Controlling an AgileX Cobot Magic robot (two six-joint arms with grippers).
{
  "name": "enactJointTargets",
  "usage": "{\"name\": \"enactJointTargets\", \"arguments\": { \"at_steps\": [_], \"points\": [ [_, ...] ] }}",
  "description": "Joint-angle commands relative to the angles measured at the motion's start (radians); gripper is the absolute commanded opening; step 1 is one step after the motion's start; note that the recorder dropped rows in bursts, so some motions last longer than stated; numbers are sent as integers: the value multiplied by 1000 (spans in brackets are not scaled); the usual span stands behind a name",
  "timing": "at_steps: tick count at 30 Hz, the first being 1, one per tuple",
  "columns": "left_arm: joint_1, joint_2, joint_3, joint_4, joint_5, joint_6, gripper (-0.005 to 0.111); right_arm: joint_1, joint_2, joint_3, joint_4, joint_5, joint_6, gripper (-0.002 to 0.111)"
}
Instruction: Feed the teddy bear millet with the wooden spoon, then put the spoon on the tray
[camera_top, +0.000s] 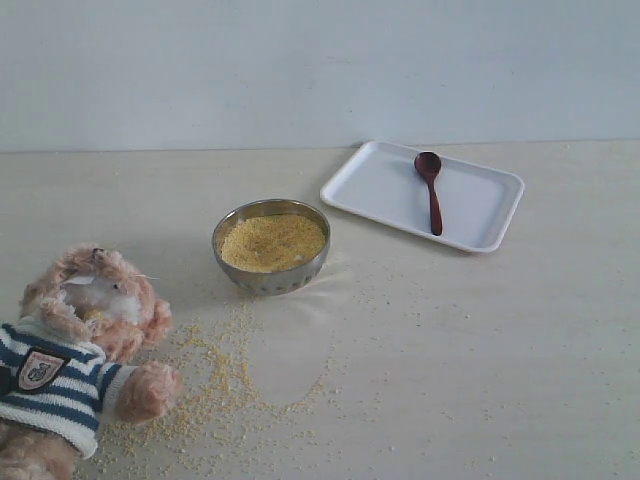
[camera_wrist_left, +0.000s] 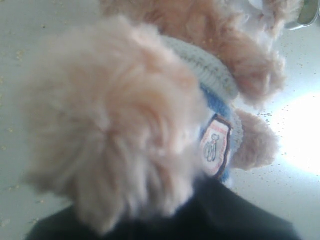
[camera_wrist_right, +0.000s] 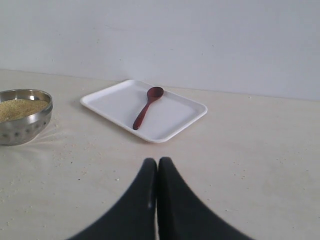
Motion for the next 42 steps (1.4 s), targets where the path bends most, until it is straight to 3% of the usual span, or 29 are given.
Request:
{"name": "enactJointTargets", "arguments": {
  "at_steps": [1,11,23,31,37,42],
  "points": [
    [3,-3,4,-14,11,5,5,-2,-7,4,-2,1,1,0],
    [3,-3,4,-14,11,5,5,-2,-7,4,-2,1,1,0],
    [3,-3,4,-130,-20,5,5,-2,-7,4,-2,1,1,0],
    [0,70,-3,-195,-38,92,5,-2,-7,4,-2,1,1,0],
    [-77,182,-12,-287,-99,185,5,-2,-7,4,-2,1,1,0],
    [-157,264,-55,-290,-250,183,5,-2,-7,4,-2,1,1,0]
  ]
}}
